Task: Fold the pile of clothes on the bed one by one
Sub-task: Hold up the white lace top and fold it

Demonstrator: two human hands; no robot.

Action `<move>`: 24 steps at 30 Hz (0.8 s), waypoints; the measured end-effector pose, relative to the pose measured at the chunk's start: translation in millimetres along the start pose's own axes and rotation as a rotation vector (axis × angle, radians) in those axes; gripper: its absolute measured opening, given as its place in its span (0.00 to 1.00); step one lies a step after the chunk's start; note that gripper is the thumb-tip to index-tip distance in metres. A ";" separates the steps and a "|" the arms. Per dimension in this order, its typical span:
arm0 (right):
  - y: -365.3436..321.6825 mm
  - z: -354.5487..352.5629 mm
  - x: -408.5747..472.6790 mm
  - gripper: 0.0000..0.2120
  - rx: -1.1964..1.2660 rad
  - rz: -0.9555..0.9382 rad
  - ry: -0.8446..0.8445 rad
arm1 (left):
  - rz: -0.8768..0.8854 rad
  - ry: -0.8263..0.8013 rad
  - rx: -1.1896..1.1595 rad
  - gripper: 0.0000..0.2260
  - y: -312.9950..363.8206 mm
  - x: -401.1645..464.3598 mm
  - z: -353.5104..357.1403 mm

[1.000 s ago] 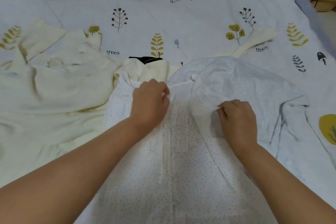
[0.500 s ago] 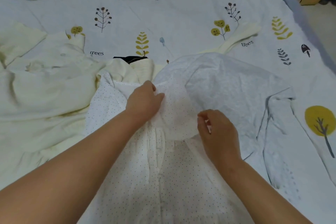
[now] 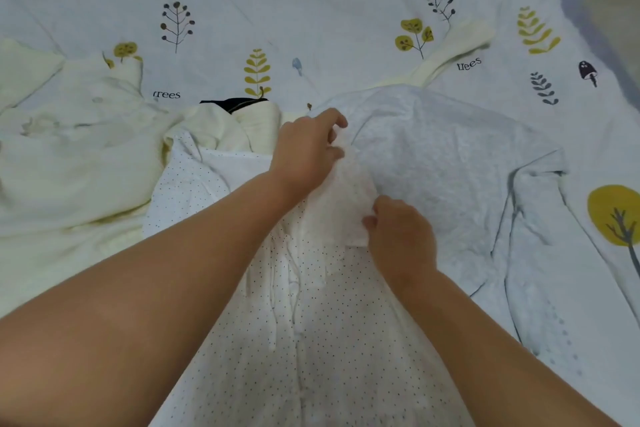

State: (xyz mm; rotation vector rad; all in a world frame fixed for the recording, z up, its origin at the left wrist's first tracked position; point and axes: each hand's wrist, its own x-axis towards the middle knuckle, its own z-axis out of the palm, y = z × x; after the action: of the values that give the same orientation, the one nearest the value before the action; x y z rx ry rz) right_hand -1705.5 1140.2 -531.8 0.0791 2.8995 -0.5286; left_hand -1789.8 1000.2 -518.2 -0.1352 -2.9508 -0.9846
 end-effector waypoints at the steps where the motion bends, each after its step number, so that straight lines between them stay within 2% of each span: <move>1: 5.6 -3.8 1.9 0.07 0.014 0.029 0.056 | -0.024 0.022 -0.081 0.15 3.1 2.3 1.1; 3: 15.1 -8.6 3.6 0.07 0.013 0.075 0.082 | -0.066 0.013 -0.095 0.18 5.0 5.1 5.7; 6: 18.1 -6.0 2.1 0.13 -0.045 0.057 0.000 | -0.157 0.006 0.229 0.25 -3.4 3.1 3.8; 10: 4.3 -11.0 14.3 0.19 0.084 -0.102 0.235 | -0.227 0.352 0.378 0.15 -38.5 -23.8 -47.4; 12: -1.9 -13.5 31.1 0.25 0.166 -0.062 0.184 | -0.415 0.439 0.461 0.17 -61.8 -41.7 -76.1; 14: -9.4 -11.4 46.1 0.29 0.210 -0.013 0.010 | -0.650 0.281 0.498 0.23 -79.5 -55.8 -95.0; 15: -11.9 -8.8 51.4 0.28 0.187 -0.028 -0.058 | -0.701 0.165 0.477 0.23 -86.6 -60.6 -99.9; 16: -13.2 -6.8 56.2 0.25 0.144 -0.057 -0.085 | -0.687 0.075 0.431 0.20 -93.3 -63.8 -101.5; 18: -13.0 -6.3 65.6 0.19 0.098 -0.101 0.001 | -0.548 0.037 0.356 0.06 -101.3 -66.2 -101.9; 19: -12.0 -7.4 69.5 0.17 0.105 -0.109 0.082 | -0.504 0.094 0.347 0.04 -105.8 -65.1 -102.4; 21: -9.0 -11.0 77.7 0.15 0.150 -0.093 0.204 | -0.544 0.293 0.312 0.07 -113.6 -59.9 -104.0; 24: -11.0 -10.7 82.7 0.18 0.157 -0.042 0.231 | -0.665 0.473 0.213 0.11 -121.0 -55.9 -103.5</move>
State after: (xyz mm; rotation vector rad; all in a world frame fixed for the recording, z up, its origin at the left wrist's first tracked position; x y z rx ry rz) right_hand -1789.4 1135.1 -534.6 0.1084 3.0822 -0.8041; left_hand -1745.3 837.6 -510.9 0.9872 -2.6349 -0.5944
